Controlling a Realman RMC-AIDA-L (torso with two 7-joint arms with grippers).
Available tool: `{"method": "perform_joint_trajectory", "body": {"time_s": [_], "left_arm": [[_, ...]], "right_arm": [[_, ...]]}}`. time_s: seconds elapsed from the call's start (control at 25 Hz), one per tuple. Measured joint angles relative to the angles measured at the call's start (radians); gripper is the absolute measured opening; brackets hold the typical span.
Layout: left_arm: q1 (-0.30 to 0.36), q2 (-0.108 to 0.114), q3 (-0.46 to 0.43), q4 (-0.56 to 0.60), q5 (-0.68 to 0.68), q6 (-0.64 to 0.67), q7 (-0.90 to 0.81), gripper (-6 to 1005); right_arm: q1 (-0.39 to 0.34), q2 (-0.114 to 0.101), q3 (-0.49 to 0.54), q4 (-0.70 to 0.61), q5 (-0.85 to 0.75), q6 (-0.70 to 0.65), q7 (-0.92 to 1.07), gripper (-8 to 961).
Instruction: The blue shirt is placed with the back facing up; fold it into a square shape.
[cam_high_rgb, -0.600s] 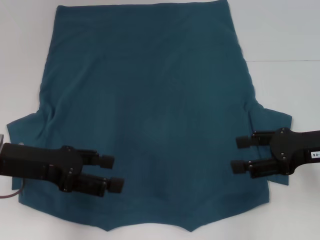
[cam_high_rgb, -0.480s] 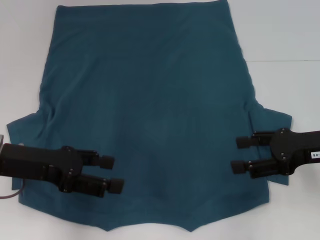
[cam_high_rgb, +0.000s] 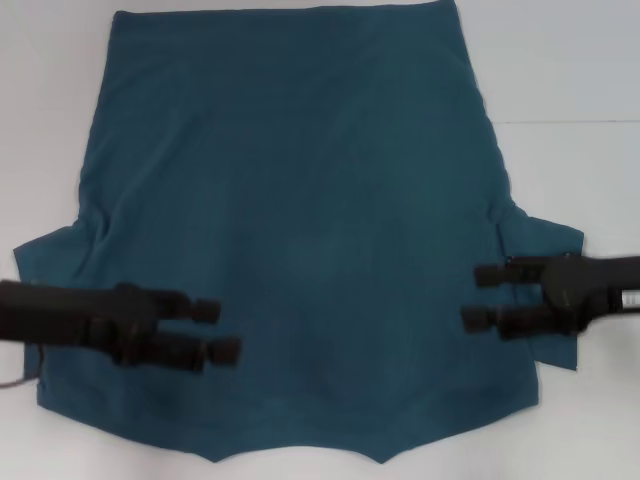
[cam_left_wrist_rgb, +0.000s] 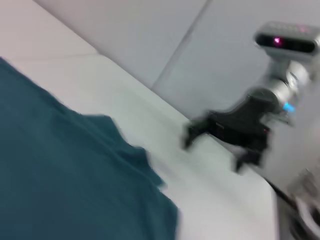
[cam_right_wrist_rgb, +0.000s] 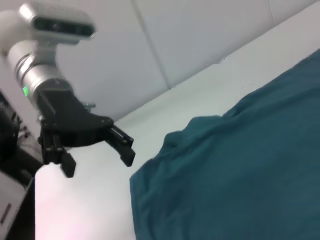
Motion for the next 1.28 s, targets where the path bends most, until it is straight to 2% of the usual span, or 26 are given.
{"method": "perform_joint_trajectory", "body": {"time_s": [0.16, 0.28, 0.36, 0.48, 0.64, 0.72, 0.8, 0.92, 1.28], "left_arm": [[0.001, 0.007, -0.109, -0.012, 0.002, -0.098, -0.153, 920], [0.006, 0.022, -0.225, -0.041, 0.000, -0.139, -0.281, 920], [0.014, 0.029, -0.309, -0.067, 0.000, -0.153, -0.365, 920], [0.036, 0.041, -0.381, -0.108, 0.003, -0.189, -0.461, 920], [0.076, 0.047, -0.411, -0.152, 0.004, -0.283, -0.514, 920], [0.098, 0.050, -0.416, -0.189, 0.005, -0.354, -0.519, 919], [0.103, 0.050, -0.416, -0.196, 0.005, -0.369, -0.520, 919], [0.121, 0.046, -0.419, -0.216, 0.006, -0.432, -0.520, 917], [0.130, 0.038, -0.414, -0.271, 0.048, -0.555, -0.480, 909]], "right_arm": [[0.021, -0.007, 0.055, 0.002, 0.016, 0.073, 0.183, 895], [0.048, -0.024, 0.085, 0.012, 0.023, 0.118, 0.359, 895], [0.069, -0.041, 0.102, 0.025, 0.028, 0.154, 0.472, 895], [0.099, -0.072, 0.111, 0.060, 0.036, 0.191, 0.577, 895], [0.139, -0.119, 0.115, 0.115, 0.037, 0.245, 0.666, 895], [0.156, -0.136, 0.115, 0.134, 0.037, 0.268, 0.687, 895], [0.168, -0.148, 0.112, 0.140, 0.037, 0.290, 0.704, 895], [0.183, -0.157, 0.107, 0.141, 0.037, 0.311, 0.723, 895], [0.182, -0.160, 0.106, 0.143, 0.033, 0.314, 0.729, 895]]}}
